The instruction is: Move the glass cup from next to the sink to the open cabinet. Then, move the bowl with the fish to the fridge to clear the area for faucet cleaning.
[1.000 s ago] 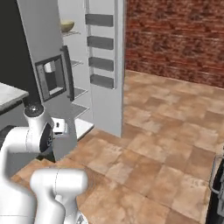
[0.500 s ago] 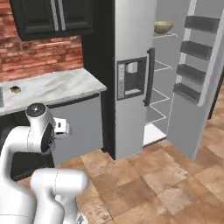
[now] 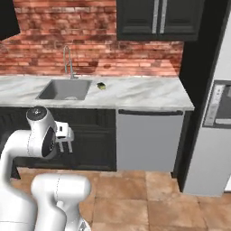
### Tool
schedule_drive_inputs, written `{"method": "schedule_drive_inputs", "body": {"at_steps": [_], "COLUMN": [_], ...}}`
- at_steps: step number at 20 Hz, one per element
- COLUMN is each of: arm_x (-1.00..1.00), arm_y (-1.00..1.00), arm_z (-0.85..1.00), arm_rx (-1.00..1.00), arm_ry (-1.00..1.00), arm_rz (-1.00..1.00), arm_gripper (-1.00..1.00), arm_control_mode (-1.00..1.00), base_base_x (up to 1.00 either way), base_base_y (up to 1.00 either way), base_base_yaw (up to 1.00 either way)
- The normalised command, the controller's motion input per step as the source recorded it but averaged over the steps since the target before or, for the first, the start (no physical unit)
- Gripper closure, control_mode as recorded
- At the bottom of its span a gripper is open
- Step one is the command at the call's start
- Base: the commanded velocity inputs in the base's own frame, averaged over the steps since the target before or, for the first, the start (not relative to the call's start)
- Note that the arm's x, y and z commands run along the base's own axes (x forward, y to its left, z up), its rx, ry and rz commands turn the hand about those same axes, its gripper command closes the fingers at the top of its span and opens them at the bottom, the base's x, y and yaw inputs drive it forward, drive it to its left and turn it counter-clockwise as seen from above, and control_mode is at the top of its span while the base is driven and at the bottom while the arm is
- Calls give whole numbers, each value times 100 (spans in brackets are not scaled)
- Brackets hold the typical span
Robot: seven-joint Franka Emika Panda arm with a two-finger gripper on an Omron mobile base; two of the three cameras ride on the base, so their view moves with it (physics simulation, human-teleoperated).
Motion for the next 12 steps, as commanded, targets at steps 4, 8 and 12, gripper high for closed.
{"method": "schedule_drive_inputs", "body": {"at_steps": [4, 8, 12], "arm_x": [0, 0, 0], "arm_y": [0, 0, 0], "arm_z": [0, 0, 0], "arm_rx": [0, 0, 0], "arm_ry": [0, 0, 0], "arm_rz": [0, 0, 0], "arm_gripper": [100, 100, 100], "arm_control_mode": [100, 100, 100], "base_base_x": [13, 17, 21], "base_base_y": [-11, -3, 0], "base_base_yaw": [72, 63, 16]}}
